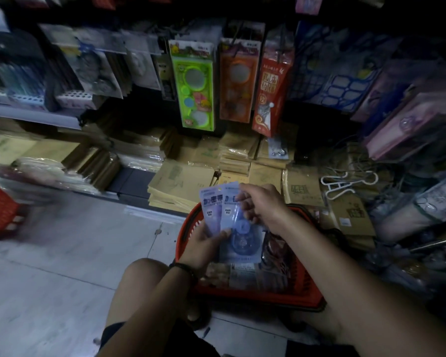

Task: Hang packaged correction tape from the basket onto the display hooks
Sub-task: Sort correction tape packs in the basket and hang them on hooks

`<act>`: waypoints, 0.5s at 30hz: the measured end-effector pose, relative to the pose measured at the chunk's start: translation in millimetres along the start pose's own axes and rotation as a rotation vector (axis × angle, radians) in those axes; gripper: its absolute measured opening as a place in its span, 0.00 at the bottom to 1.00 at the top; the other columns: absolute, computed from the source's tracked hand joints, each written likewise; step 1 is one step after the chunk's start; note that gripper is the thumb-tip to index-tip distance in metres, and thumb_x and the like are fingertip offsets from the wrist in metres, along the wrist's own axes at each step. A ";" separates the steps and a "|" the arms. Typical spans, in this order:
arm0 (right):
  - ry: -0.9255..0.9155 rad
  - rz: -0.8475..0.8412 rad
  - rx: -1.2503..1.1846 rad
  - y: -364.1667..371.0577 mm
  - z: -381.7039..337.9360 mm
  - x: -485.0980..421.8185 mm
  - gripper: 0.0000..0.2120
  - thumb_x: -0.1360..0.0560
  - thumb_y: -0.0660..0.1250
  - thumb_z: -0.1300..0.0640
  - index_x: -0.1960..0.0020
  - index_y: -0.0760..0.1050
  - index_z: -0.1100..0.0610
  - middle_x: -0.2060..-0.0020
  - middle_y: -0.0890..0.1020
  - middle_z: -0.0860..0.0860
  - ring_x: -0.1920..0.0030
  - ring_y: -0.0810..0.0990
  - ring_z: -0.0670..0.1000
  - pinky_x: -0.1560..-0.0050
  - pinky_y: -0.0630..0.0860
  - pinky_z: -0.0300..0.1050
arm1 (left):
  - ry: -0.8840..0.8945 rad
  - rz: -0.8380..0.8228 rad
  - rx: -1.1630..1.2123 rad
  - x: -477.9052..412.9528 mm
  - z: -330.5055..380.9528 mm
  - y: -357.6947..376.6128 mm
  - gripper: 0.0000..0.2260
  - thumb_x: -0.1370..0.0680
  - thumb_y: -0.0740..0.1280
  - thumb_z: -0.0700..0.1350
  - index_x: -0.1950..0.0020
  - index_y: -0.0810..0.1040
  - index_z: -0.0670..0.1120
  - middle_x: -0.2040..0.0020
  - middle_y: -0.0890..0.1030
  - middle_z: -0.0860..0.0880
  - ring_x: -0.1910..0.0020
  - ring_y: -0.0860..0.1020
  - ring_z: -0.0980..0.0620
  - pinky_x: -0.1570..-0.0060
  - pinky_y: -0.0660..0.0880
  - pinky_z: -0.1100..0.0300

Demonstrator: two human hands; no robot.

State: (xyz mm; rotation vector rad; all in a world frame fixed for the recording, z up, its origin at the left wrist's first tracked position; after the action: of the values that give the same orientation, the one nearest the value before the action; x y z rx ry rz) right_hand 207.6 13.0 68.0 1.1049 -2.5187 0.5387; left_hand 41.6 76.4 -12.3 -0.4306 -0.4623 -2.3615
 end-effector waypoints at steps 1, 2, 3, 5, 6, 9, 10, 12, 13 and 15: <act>-0.075 -0.007 0.022 -5.0 0.0 6.0 0.14 0.20 0.70 0.49 0.55 0.83 0.60 0.67 0.82 0.53 0.73 0.77 0.50 0.71 0.69 0.41 | 0.011 0.012 0.060 2.6 4.2 -0.8 0.16 0.19 0.71 0.38 0.32 0.78 0.47 0.38 0.86 0.42 0.39 0.85 0.40 0.41 0.82 0.39; -0.167 0.010 0.095 -10.5 -1.0 13.4 0.11 0.21 0.71 0.50 0.55 0.82 0.57 0.65 0.82 0.51 0.71 0.77 0.48 0.69 0.70 0.41 | 0.024 0.025 0.107 4.9 7.7 -0.7 0.17 0.19 0.71 0.38 0.30 0.78 0.45 0.36 0.85 0.40 0.38 0.84 0.37 0.37 0.80 0.36; -0.263 0.040 0.200 -16.2 -2.9 22.6 0.07 0.22 0.73 0.49 0.54 0.82 0.53 0.63 0.83 0.48 0.68 0.79 0.45 0.66 0.73 0.40 | 0.036 0.028 0.144 8.4 12.4 1.3 0.18 0.20 0.72 0.37 0.30 0.78 0.45 0.35 0.85 0.38 0.37 0.84 0.35 0.35 0.78 0.33; -0.425 0.042 0.365 -24.4 -8.5 42.6 0.10 0.26 0.76 0.48 0.47 0.80 0.48 0.55 0.82 0.44 0.59 0.80 0.41 0.58 0.76 0.37 | 0.065 0.036 0.171 16.1 27.3 8.5 0.16 0.19 0.70 0.36 0.31 0.78 0.43 0.36 0.85 0.37 0.39 0.84 0.35 0.36 0.79 0.35; -0.487 0.020 0.434 -27.3 -12.0 53.4 0.16 0.27 0.77 0.47 0.42 0.79 0.47 0.50 0.81 0.43 0.55 0.79 0.40 0.55 0.76 0.35 | 0.078 0.027 0.171 21.3 37.8 14.5 0.15 0.18 0.69 0.35 0.31 0.78 0.42 0.37 0.85 0.37 0.40 0.85 0.36 0.38 0.80 0.37; -0.652 0.019 0.679 -35.3 -27.3 83.8 0.36 0.30 0.78 0.41 0.26 0.69 0.44 0.36 0.70 0.41 0.38 0.74 0.42 0.40 0.73 0.36 | 0.139 -0.023 0.198 36.5 77.0 35.6 0.15 0.17 0.66 0.35 0.31 0.77 0.40 0.37 0.85 0.37 0.42 0.85 0.37 0.43 0.83 0.40; -0.700 0.053 0.741 -38.7 -33.8 92.8 0.42 0.31 0.78 0.40 0.22 0.64 0.44 0.33 0.67 0.41 0.34 0.70 0.43 0.35 0.72 0.39 | 0.158 -0.046 0.208 41.3 91.3 44.3 0.14 0.18 0.66 0.35 0.32 0.77 0.41 0.38 0.85 0.37 0.43 0.86 0.37 0.45 0.84 0.41; -0.762 0.154 0.791 -49.7 -48.6 108.5 0.47 0.30 0.78 0.41 0.18 0.57 0.45 0.30 0.62 0.42 0.30 0.66 0.45 0.32 0.71 0.42 | 0.186 -0.095 0.207 48.1 119.3 63.2 0.13 0.18 0.66 0.35 0.33 0.78 0.41 0.38 0.85 0.37 0.45 0.87 0.39 0.50 0.86 0.44; -0.791 0.215 0.794 -57.8 -56.9 115.4 0.48 0.30 0.78 0.42 0.17 0.56 0.47 0.29 0.62 0.43 0.29 0.66 0.47 0.31 0.72 0.44 | 0.199 -0.120 0.201 51.0 133.2 73.8 0.13 0.18 0.66 0.35 0.33 0.78 0.40 0.38 0.85 0.36 0.46 0.87 0.39 0.52 0.86 0.45; -0.853 0.323 0.767 -78.7 -73.4 126.1 0.47 0.28 0.77 0.44 0.17 0.57 0.48 0.28 0.64 0.45 0.28 0.68 0.49 0.32 0.75 0.47 | 0.218 -0.163 0.182 52.7 158.4 95.1 0.14 0.18 0.68 0.35 0.32 0.78 0.39 0.36 0.83 0.33 0.43 0.86 0.36 0.49 0.85 0.43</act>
State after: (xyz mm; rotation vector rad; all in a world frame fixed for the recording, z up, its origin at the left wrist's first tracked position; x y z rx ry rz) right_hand 197.1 -80.9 204.4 1.3813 -3.3741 1.4756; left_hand 97.0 49.0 169.6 -0.0515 -0.6212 -2.4596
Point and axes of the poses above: each hand's wrist, its own x-axis away from the middle knuckle, its own y-axis out of the palm, z = x × y, the point moved 3 cm from there along -x, towards the middle knuckle
